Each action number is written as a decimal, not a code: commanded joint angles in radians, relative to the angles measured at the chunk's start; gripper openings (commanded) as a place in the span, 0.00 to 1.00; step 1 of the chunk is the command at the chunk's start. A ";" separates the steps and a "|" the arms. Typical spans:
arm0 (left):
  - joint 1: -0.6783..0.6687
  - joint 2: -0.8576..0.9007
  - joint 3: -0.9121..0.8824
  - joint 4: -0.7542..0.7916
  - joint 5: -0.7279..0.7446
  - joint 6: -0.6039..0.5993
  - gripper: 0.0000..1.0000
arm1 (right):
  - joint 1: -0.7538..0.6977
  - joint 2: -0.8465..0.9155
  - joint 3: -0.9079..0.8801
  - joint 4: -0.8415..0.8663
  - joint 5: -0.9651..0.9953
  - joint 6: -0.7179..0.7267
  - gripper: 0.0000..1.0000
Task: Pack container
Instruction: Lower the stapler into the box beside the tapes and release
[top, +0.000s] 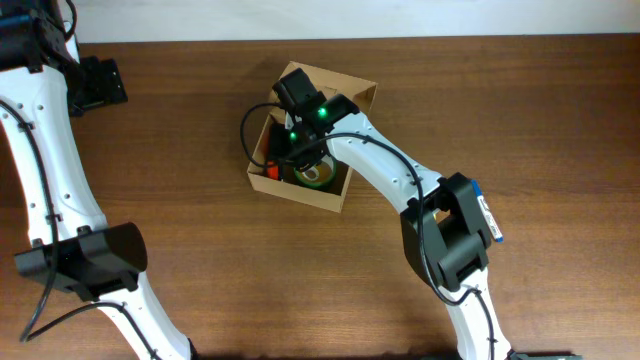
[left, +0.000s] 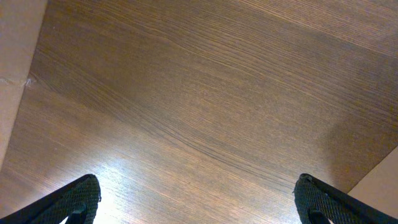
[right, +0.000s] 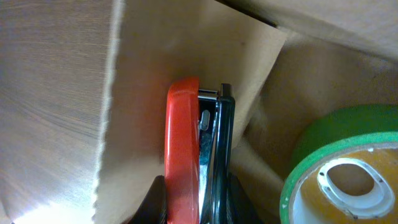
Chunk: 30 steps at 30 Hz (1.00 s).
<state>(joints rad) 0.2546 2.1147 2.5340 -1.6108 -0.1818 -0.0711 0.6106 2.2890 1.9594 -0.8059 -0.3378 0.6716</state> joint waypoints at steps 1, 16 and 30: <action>0.003 -0.019 0.012 0.002 0.010 0.009 0.99 | 0.005 0.008 0.023 0.006 0.030 -0.013 0.04; 0.003 -0.019 0.012 0.002 0.010 0.009 0.99 | 0.004 0.009 0.023 -0.007 0.088 -0.029 0.04; 0.003 -0.019 0.012 0.002 0.010 0.009 0.99 | 0.005 0.031 0.023 -0.020 0.088 -0.029 0.04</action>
<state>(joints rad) 0.2546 2.1147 2.5340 -1.6108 -0.1818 -0.0711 0.6106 2.3039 1.9598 -0.8261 -0.2623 0.6506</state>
